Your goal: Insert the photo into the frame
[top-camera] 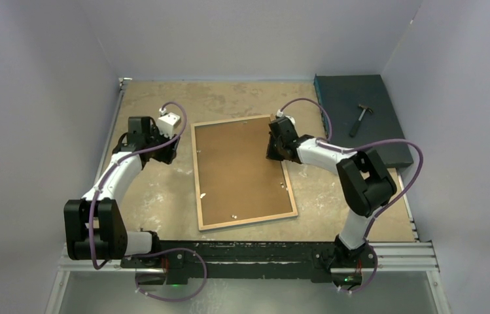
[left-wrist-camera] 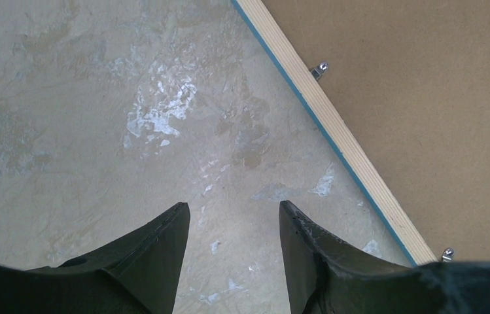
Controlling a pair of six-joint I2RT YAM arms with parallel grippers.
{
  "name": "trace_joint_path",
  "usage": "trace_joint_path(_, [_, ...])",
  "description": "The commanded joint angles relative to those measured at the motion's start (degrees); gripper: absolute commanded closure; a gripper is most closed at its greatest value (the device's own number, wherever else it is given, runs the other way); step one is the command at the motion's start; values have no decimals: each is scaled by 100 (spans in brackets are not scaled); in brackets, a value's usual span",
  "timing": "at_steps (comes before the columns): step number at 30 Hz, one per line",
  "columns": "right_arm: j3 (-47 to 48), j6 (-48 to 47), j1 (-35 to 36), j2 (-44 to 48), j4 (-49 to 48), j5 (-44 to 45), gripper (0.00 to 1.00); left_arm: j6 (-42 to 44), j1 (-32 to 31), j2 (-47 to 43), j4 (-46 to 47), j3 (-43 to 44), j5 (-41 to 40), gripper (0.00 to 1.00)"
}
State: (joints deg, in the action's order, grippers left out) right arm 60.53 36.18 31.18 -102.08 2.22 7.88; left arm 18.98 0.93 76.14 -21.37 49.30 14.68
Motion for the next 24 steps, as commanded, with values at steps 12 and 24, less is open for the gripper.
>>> trace_joint_path(12, [2854,-493,-339,-1373,1033,471,100,-196,-40,153,52,257,343,48])
trace_joint_path(24, [2907,-582,-613,-2147,856,621,100,-144,-41,289,65,227,340,48])
